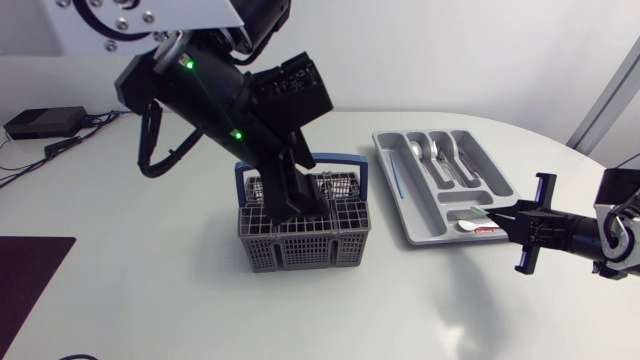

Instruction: Unload the cutlery basket into the drawer organizer.

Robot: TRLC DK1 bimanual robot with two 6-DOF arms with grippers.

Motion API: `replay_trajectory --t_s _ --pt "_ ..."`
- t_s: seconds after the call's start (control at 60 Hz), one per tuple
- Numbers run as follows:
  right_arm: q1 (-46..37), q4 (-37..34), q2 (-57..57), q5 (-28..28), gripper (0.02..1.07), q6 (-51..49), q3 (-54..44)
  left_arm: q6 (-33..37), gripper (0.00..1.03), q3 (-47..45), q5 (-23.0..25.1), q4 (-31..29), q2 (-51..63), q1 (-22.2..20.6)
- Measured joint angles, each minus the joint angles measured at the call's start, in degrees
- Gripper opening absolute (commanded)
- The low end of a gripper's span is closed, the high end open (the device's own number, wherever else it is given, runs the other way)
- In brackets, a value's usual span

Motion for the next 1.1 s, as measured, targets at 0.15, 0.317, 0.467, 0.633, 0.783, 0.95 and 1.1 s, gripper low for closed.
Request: replay_trajectory --t_s 0.15,0.317,0.467,0.633,0.783,0.95,1.1 --pt "0.0 0.1 5.0 0.2 0.13 -2.4 4.5 -1.1 0.97 -0.1 0.0 -1.4 0.0 0.5" --pt "0.2 0.0 8.8 0.7 0.13 -5.7 7.2 -2.2 0.97 -0.1 0.0 -2.8 0.9 0.7" --pt "0.6 0.0 10.7 1.8 0.15 -8.4 7.2 -3.4 0.97 -0.1 0.0 -2.8 2.7 0.7" --pt "1.1 0.0 11.7 3.3 0.48 -11.1 7.1 -4.5 0.97 -0.1 0.0 -3.2 3.9 0.8" --pt "1.2 0.0 11.7 3.7 0.72 -11.3 6.8 -4.5 0.97 -0.1 0.0 -3.2 3.9 0.9" --pt "1.2 -1.2 8.3 3.7 0.75 -10.8 5.4 -4.5 0.97 -0.1 0.0 -3.7 3.9 1.0" --pt "1.2 -4.0 1.5 3.3 0.78 -9.5 5.4 -4.5 0.97 -0.1 0.0 -4.5 3.9 1.0"
